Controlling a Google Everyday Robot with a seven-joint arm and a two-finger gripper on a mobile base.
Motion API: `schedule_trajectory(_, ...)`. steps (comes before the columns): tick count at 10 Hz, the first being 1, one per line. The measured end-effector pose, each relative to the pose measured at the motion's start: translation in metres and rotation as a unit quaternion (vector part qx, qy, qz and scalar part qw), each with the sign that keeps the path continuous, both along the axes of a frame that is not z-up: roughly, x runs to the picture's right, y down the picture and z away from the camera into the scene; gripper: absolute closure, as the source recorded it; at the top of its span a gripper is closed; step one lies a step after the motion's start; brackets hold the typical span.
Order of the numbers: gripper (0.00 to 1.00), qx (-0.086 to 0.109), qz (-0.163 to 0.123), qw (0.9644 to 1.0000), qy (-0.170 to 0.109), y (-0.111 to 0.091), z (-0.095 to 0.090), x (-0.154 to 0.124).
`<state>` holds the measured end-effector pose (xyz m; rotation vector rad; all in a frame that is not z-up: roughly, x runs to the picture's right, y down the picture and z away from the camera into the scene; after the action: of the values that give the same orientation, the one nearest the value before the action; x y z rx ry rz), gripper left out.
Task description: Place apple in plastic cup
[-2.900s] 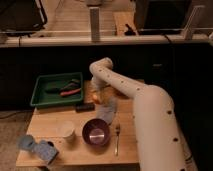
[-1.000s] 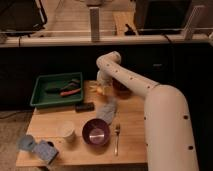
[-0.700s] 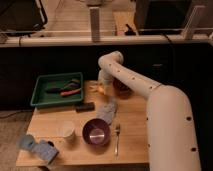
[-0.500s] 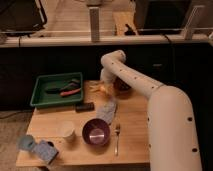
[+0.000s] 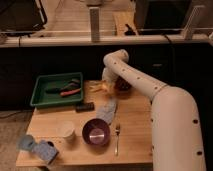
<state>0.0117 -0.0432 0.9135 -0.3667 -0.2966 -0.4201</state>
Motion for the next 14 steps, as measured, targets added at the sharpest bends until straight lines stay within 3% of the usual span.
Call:
schedule_trajectory(3,1.0,0.03,-0.07,0.9963,-0.04,0.01,-0.033,-0.034)
schedule_trajectory(6,1.0,0.058,-0.146,0.9825,-0.099,0.026,-0.079,-0.108)
schedule_trajectory(7,1.0,0.067,-0.172,0.9755,-0.12,0.032,-0.095,-0.131)
schedule_trajectory(10,1.0,0.086,-0.254,0.9454,-0.185,0.044,-0.15,-0.206)
schedule_trajectory(11,1.0,0.089,-0.286,0.9314,-0.206,0.049,-0.17,-0.237)
schedule_trajectory(12,1.0,0.09,-0.307,0.9219,-0.218,0.055,-0.181,-0.257)
schedule_trajectory(14,1.0,0.09,-0.355,0.8975,-0.246,0.079,-0.205,-0.308)
